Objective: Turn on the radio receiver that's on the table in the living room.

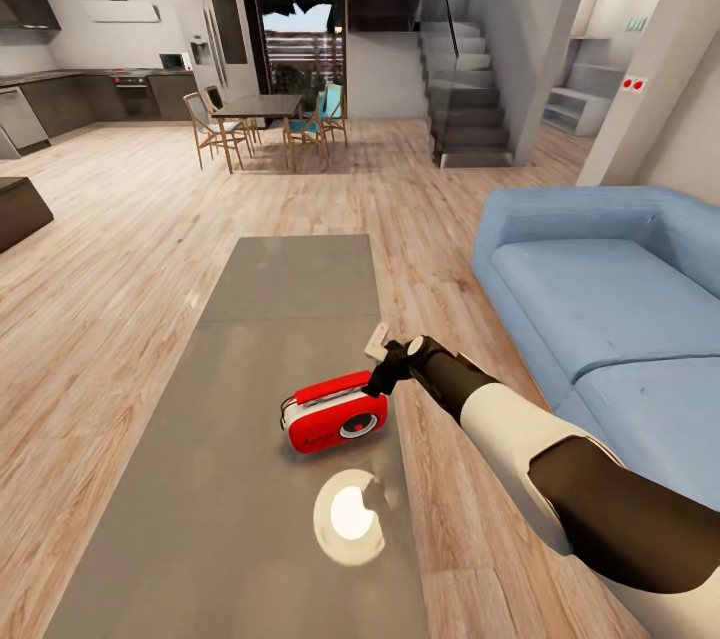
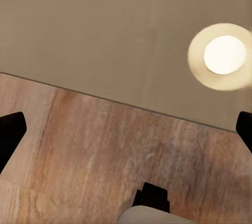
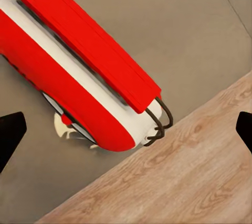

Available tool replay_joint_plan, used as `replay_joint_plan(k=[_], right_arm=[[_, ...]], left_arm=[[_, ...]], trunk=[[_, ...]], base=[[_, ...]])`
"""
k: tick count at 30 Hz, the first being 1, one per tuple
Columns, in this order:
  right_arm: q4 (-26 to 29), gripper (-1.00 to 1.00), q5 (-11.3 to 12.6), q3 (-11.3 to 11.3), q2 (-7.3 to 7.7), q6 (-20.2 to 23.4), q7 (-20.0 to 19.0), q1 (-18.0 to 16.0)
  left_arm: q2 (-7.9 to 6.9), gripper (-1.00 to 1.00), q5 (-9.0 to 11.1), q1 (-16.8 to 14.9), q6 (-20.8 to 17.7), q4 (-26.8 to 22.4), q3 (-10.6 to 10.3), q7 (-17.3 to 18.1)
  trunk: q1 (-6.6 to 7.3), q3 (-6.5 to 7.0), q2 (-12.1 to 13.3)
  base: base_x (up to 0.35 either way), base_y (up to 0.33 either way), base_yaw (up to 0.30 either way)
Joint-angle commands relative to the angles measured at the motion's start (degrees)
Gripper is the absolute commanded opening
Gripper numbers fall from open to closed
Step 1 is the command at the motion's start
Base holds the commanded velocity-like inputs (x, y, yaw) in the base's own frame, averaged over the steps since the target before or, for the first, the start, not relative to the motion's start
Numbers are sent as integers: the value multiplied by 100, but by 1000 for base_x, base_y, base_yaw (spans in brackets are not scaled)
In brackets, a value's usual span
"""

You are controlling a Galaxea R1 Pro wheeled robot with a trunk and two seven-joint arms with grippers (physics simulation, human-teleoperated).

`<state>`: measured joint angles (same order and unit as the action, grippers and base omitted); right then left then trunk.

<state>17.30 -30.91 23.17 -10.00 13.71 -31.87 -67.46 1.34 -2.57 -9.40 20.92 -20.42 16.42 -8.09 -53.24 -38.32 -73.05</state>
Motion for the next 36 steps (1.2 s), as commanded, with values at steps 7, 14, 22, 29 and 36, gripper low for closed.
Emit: replay_joint_plan(k=[7, 14, 22, 29, 36], right_arm=[[-10, 100, 24, -11, 0, -18, 43, 4], [-52, 100, 43, -15, 0, -67, 271, 2], [-55, 100, 55, -14, 0, -72, 324, 1], [-59, 100, 66, -15, 0, -86, 276, 5], [-60, 100, 68, -15, 0, -88, 253, 4]], left_arm=[[1, 100, -40, 0, 3, 3, -13, -6], [-26, 100, -54, 0, 8, 3, -6, -2], [-29, 100, -68, 0, 17, 36, 1, -8], [-58, 100, -83, 0, 18, 38, 2, -8], [-66, 100, -86, 0, 18, 46, -5, -9]], trunk=[[0, 0, 0], [0, 0, 0], [0, 0, 0], [0, 0, 0], [0, 0, 0]], base=[[0, 0, 0], [0, 0, 0], [0, 0, 0], [0, 0, 0], [0, 61, 0]])
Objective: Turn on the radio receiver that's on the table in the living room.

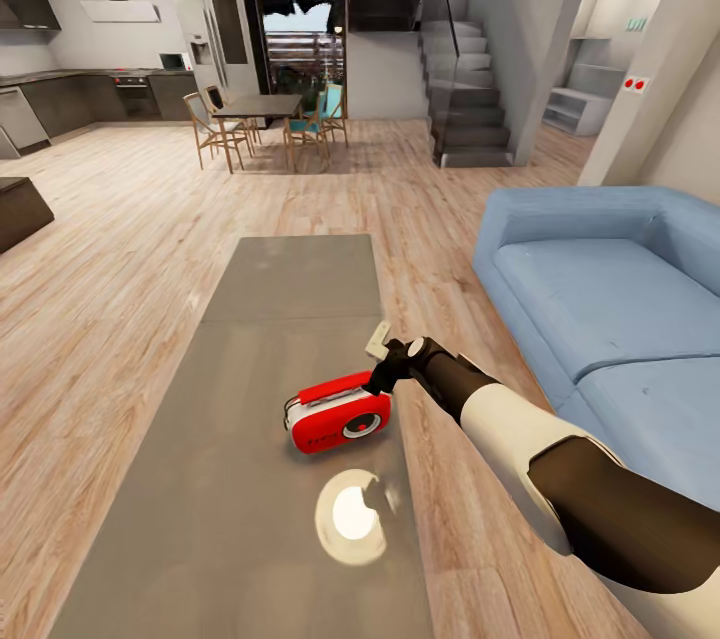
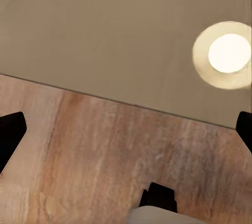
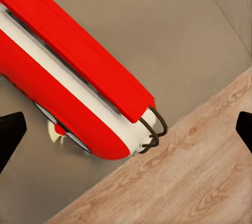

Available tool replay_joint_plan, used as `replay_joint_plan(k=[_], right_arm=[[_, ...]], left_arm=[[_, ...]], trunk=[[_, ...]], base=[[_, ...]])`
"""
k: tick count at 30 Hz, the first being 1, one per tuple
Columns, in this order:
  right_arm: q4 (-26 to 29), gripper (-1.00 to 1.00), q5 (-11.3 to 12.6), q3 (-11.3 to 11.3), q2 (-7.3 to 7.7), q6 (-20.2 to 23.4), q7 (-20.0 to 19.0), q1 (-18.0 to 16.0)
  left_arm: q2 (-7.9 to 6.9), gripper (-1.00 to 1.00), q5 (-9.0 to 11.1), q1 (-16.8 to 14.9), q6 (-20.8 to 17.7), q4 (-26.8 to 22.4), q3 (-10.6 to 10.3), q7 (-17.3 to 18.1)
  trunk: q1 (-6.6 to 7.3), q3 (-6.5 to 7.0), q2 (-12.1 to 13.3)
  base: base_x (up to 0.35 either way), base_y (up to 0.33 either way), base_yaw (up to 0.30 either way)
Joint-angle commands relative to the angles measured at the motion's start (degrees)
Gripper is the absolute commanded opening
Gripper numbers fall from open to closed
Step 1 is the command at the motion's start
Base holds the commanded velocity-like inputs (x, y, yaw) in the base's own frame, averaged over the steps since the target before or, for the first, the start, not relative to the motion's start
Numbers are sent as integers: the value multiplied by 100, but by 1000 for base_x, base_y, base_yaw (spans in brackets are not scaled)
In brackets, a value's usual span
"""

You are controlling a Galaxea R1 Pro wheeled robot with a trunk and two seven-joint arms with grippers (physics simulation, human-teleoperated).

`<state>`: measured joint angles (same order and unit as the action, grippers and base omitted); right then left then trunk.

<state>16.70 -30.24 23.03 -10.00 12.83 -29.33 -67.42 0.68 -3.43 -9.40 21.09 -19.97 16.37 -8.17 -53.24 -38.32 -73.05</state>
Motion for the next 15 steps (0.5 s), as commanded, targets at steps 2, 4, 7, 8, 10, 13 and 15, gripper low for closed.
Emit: replay_joint_plan(k=[2, 4, 7, 8, 10, 13, 15], right_arm=[[0, 100, -1, 0, 0, 0, -1, -1], [0, 100, 0, 0, 0, 0, 0, -1], [0, 100, -5, 0, 0, 0, 19, 0], [0, 100, -6, 0, 0, 0, 24, -1], [0, 100, -7, 0, 0, 0, 25, 0], [0, 100, -8, 0, 0, 0, 26, -2], [0, 100, -8, 0, 0, 0, 27, -2]], left_arm=[[-4, 100, 0, 0, 0, 1, -1, 0], [-5, 100, -3, 0, -7, 6, -2, 0], [-6, 100, -5, 0, -14, 9, -6, 0], [-6, 100, -6, 0, -17, 9, -8, 0], [-6, 100, -8, 0, -22, 10, -9, 0], [-6, 100, -8, 0, -26, 10, -13, 0], [-6, 100, -9, 0, -26, 10, -17, 0]], trunk=[[0, 0, 0], [0, 0, 0], [0, 0, 0], [0, 0, 0], [0, 0, 0], [0, 0, 0], [0, 0, 0]], base=[[0, 204, 0], [0, 131, 0], [0, 41, 0], [0, 19, 0], [0, 12, 0], [0, 5, 0], [0, 7, 0]])
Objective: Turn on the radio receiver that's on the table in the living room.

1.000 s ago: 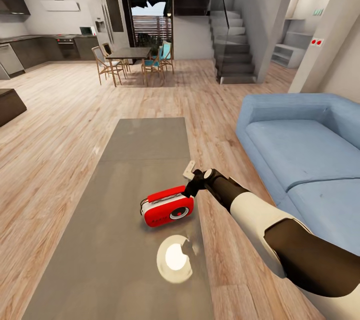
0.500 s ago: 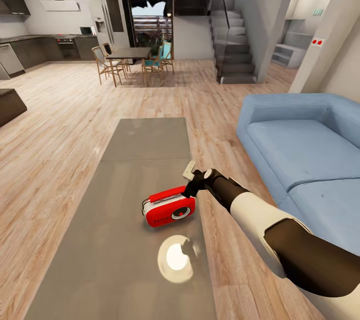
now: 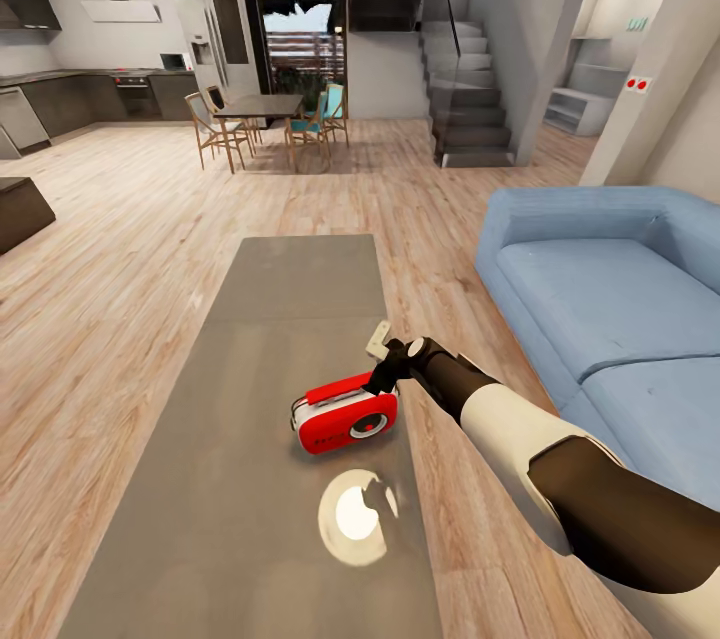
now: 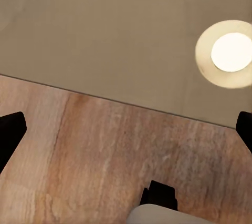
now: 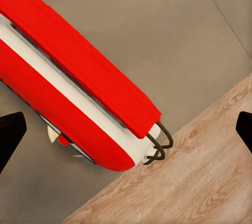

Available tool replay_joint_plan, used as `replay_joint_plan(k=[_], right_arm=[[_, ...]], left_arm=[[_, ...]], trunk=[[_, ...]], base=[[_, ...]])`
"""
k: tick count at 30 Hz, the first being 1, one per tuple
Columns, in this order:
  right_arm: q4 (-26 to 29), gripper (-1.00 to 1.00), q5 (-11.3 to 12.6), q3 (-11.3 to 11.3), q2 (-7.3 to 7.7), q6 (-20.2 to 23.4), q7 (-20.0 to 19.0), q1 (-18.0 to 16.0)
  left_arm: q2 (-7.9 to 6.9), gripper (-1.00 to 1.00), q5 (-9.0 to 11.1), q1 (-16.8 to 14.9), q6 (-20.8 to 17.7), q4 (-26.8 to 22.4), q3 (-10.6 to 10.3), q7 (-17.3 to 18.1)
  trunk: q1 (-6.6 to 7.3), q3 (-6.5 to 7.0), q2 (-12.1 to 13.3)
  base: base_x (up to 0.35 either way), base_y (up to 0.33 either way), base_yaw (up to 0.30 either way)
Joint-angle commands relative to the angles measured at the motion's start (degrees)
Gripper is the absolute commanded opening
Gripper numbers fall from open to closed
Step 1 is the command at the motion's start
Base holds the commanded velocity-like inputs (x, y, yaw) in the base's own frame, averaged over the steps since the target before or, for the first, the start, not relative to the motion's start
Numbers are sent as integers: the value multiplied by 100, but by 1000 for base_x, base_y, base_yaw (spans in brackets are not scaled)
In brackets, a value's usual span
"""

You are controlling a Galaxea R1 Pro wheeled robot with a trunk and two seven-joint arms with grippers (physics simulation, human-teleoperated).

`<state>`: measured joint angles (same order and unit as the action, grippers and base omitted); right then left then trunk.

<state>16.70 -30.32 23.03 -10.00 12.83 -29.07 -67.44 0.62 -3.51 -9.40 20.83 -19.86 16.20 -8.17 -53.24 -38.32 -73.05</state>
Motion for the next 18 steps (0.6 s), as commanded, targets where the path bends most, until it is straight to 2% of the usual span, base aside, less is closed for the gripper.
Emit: replay_joint_plan(k=[1, 11, 18], right_arm=[[0, 100, 0, 0, 0, 0, 4, 1], [7, 100, -12, 0, 0, -8, 35, 0], [4, 100, -17, 4, 0, -17, 41, -3]], left_arm=[[0, 100, 0, 0, 0, 0, 2, 0], [-7, 100, 0, 0, -11, 0, 1, 0], [-9, 100, 0, 0, -17, 0, -3, 0]], trunk=[[0, 0, 0], [0, 0, 0], [0, 0, 0]], base=[[22, 64, 0], [95, 182, 0], [22, 45, 0]])
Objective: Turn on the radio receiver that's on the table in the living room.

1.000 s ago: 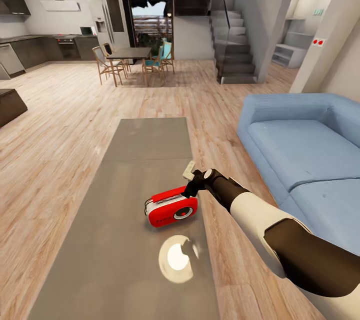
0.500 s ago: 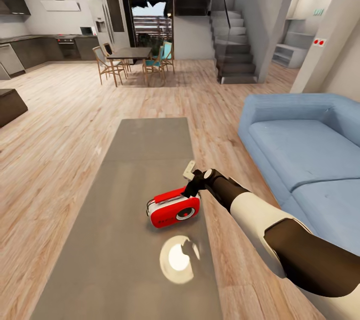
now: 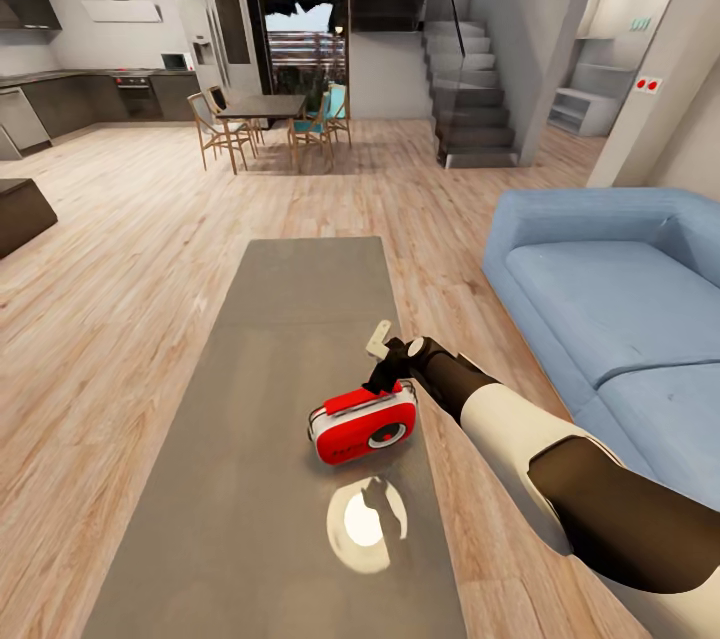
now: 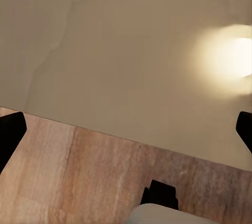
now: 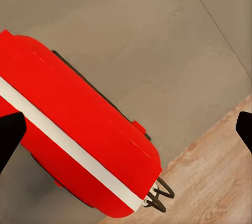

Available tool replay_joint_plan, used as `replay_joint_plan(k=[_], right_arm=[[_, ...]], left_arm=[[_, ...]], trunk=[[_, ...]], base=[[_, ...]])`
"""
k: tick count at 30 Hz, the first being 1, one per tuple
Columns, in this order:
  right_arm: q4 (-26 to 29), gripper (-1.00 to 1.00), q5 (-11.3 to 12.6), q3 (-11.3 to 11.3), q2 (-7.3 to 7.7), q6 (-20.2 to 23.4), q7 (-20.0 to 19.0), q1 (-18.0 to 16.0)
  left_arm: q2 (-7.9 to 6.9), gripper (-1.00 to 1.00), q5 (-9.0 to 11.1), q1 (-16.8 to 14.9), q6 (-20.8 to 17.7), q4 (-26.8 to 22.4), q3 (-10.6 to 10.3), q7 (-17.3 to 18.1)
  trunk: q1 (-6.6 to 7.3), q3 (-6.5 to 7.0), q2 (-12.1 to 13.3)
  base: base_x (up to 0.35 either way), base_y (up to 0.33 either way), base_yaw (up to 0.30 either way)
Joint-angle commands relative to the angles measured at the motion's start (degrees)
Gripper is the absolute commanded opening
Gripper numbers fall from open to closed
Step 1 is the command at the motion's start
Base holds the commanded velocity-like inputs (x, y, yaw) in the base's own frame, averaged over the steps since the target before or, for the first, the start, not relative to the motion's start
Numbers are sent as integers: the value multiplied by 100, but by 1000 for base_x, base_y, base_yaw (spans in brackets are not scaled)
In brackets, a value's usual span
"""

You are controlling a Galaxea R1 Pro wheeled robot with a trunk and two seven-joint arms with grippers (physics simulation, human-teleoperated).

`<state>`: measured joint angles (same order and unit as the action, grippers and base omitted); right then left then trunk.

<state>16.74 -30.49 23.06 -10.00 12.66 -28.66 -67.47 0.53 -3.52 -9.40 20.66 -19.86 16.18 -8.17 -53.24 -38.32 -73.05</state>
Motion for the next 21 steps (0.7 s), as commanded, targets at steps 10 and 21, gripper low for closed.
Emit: replay_joint_plan(k=[10, 21], right_arm=[[-9, 100, -7, 3, 0, -7, -51, 4], [-12, 100, 6, 0, 0, -9, -73, 3]], left_arm=[[0, 100, 0, 0, -1, 0, 0, -4], [0, 100, 0, 0, -1, 0, 0, -7]], trunk=[[0, 0, 0], [0, 0, 0]], base=[[1, 3, 0], [0, 0, 0]])
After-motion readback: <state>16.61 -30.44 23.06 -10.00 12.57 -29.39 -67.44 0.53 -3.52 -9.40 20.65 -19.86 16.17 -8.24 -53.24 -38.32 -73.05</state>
